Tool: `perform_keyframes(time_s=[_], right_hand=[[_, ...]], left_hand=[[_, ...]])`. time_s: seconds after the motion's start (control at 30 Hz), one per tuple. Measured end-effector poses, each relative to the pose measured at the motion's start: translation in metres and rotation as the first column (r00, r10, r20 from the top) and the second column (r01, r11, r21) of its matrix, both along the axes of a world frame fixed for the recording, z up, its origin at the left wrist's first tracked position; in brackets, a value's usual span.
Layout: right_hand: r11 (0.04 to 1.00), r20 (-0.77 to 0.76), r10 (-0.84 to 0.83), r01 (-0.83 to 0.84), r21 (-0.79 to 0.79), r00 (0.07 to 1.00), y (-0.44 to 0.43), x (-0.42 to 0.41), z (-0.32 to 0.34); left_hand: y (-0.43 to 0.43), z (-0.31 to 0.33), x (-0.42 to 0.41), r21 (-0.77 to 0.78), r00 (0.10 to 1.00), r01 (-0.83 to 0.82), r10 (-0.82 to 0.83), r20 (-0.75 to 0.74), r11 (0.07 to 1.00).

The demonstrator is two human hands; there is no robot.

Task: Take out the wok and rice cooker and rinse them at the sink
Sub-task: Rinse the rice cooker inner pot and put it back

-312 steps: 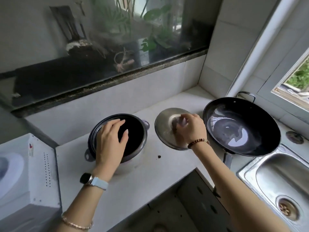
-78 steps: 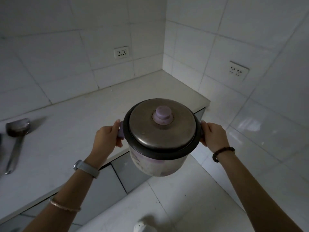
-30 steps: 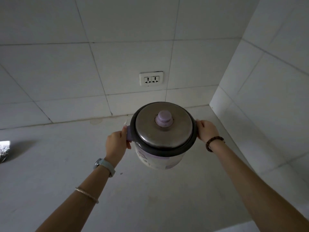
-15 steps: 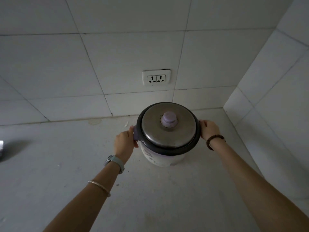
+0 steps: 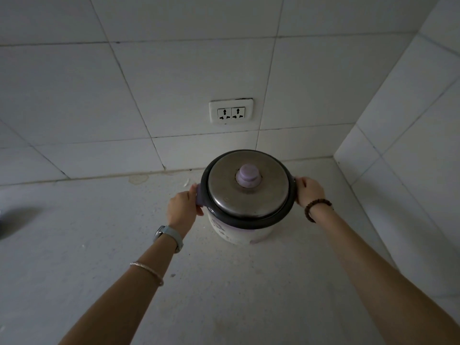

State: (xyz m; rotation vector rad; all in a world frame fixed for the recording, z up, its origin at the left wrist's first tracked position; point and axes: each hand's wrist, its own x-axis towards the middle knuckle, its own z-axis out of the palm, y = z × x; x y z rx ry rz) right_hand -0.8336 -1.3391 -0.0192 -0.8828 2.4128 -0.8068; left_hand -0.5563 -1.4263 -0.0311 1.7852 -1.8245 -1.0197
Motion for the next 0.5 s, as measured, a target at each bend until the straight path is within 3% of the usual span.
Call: perform_keyframes(time_s=[0.3, 0.4, 0.5], right_hand=[[0.999, 0.095, -0.027, 0.029, -0.027, 0.995, 0.005, 0.002, 0.003], [0.998, -0.068, 0.0, -0.004, -0.059, 0.998, 0.013, 0.004, 0.016], [0.949, -0.195, 0.07, -0.126, -0.288, 0.978, 0.027, 0.013, 0.038]], left_hand=[[-0.005, 0.008, 0.003, 0.128, 0.999, 0.01, -0.004, -0.042, 0.992], [-0.004, 0.013, 0.01, 0.059, 1.0, -0.012, 0.011, 0.013, 0.998], [0.009, 0.026, 0.021, -0.035, 0.997, -0.075, 0.074, -0.029, 0.997]])
